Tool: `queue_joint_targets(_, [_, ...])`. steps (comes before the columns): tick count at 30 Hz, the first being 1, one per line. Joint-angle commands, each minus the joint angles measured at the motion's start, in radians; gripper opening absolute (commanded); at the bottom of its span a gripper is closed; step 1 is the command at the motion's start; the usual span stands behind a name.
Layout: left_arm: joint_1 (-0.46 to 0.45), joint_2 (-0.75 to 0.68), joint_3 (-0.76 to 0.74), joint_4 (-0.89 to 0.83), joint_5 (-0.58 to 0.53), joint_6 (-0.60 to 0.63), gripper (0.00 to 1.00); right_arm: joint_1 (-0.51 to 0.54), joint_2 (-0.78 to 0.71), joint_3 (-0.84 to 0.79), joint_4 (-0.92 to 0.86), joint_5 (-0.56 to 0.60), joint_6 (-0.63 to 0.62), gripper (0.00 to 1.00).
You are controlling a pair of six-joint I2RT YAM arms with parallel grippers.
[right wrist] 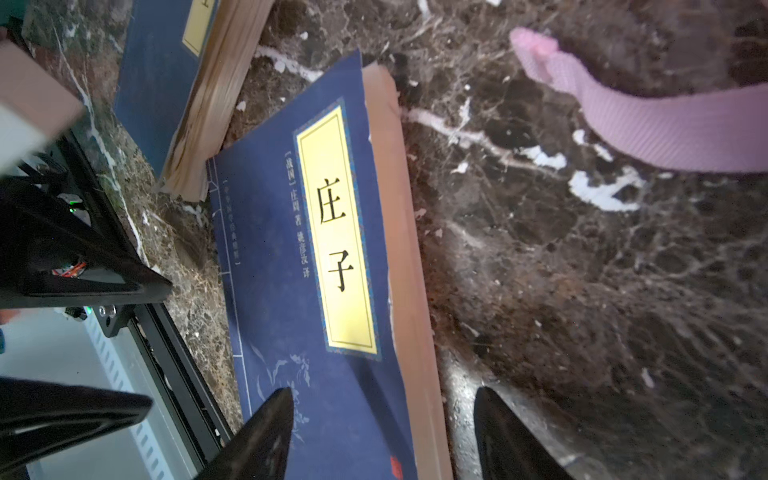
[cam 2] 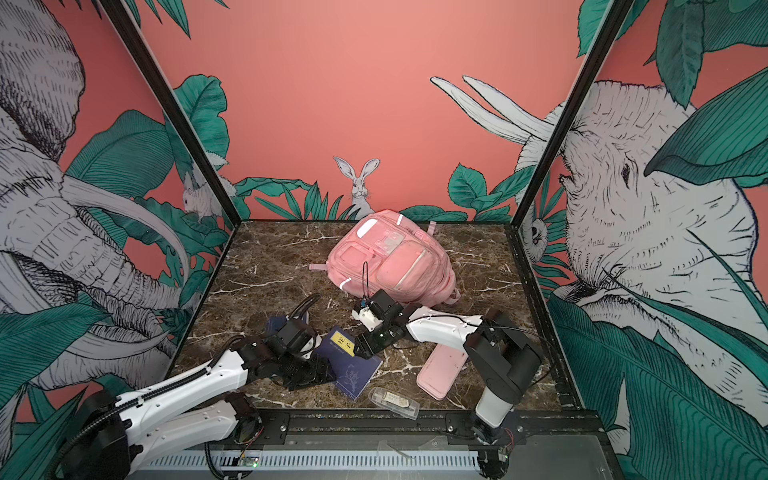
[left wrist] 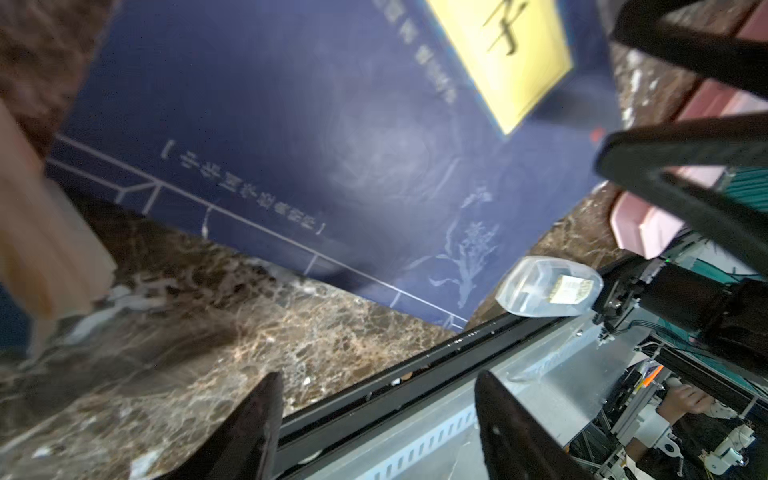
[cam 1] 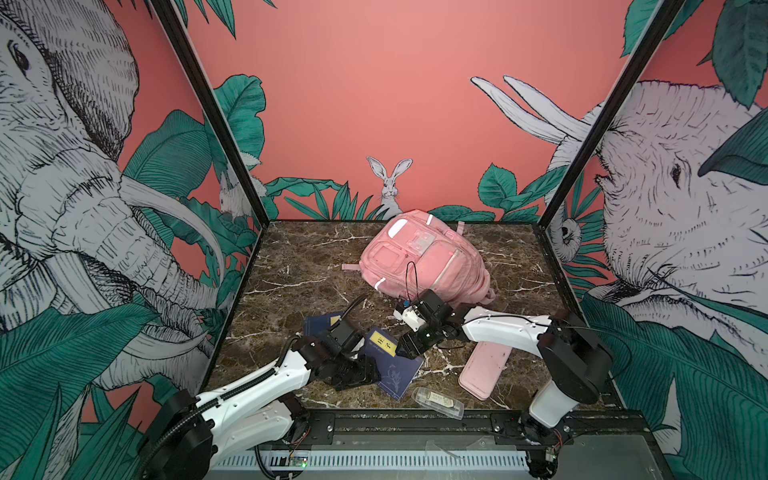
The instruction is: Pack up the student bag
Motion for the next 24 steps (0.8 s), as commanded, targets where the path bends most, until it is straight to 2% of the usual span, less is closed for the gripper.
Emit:
queue_joint_targets(1, [-0.004, 0.04, -0.036, 0.107, 0.026, -0.057, 0.74, 0.012, 0.024, -0.006, 0.032, 0.012, 0.019, 0.64])
queue_joint_targets(6, [-0.004, 0.223, -0.015, 0.242, 0.069, -0.02, 0.73, 0.018, 0.045, -0.005, 0.037, 0.026, 0.049, 0.55])
queue_joint_targets(13, [0.013, 0.351, 0.091, 0.266, -0.009, 0.07, 0.66, 0.018, 0.03, -0.026, 0.036, 0.093, 0.1, 0.5])
queue_joint_targets(16, [0.076, 0.391, 0.127, 0.28, -0.017, 0.114, 0.65, 0.019, 0.028, -0.046, 0.057, 0.116, 0.153, 0.5])
queue_joint_targets(21, [0.262, 0.393, 0.156, 0.325, -0.011, 0.173, 0.65, 0.022, 0.031, -0.074, 0.114, 0.098, 0.237, 0.5])
queue_joint_targets(24, [0.309, 0.401, 0.186, 0.323, 0.013, 0.221, 0.65, 0.022, 0.012, -0.074, 0.09, 0.127, 0.244, 0.53])
